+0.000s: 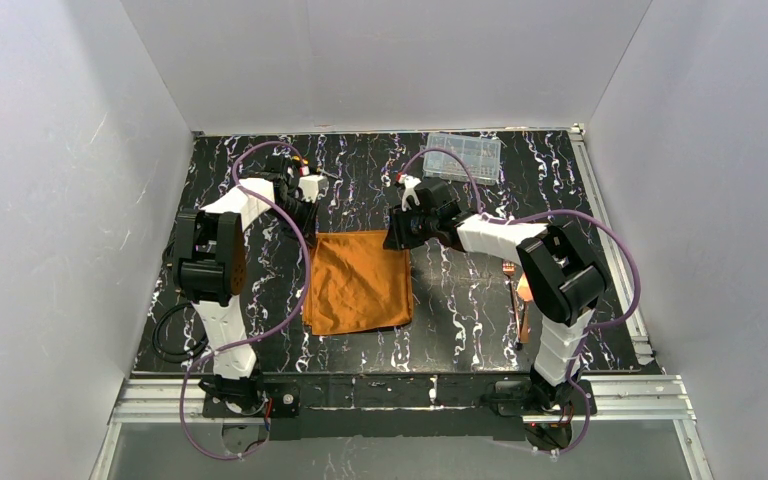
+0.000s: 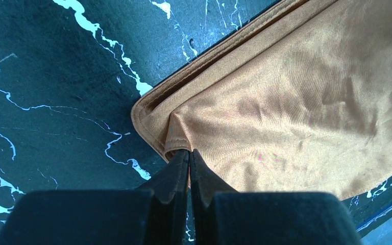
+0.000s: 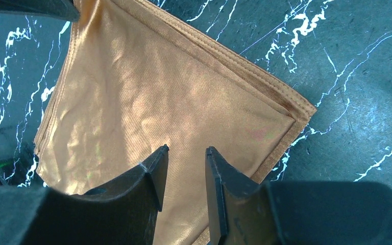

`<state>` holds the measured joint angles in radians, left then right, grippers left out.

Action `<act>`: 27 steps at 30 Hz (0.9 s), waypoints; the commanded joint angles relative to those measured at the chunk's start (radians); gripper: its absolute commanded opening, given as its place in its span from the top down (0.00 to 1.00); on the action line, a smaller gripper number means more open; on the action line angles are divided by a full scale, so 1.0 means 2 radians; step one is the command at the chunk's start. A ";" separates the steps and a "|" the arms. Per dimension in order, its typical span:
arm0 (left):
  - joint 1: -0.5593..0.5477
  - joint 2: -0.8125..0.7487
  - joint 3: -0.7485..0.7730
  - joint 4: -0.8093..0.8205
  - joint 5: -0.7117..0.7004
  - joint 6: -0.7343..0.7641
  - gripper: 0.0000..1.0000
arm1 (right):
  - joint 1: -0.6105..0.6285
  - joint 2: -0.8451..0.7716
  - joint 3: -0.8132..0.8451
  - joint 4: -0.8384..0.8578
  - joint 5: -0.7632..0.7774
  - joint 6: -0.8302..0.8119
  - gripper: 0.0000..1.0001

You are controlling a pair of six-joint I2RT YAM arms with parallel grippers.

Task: Fold the napkin into a case and place the utensils inside
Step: Smooth out the lower triangle-folded napkin at the center of the board.

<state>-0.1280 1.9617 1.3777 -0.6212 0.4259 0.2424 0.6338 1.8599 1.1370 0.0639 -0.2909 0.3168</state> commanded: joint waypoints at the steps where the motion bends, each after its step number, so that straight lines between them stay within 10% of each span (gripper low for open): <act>1: 0.001 0.000 0.021 -0.005 -0.002 -0.008 1.00 | -0.002 0.010 0.019 0.021 -0.001 0.004 0.59; 27: 0.016 0.030 0.043 0.023 -0.002 -0.041 1.00 | -0.043 0.074 0.033 0.041 0.002 0.005 0.58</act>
<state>-0.1062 2.0308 1.4521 -0.5999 0.4179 0.1871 0.5503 1.9850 1.1824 0.1307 -0.2836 0.3378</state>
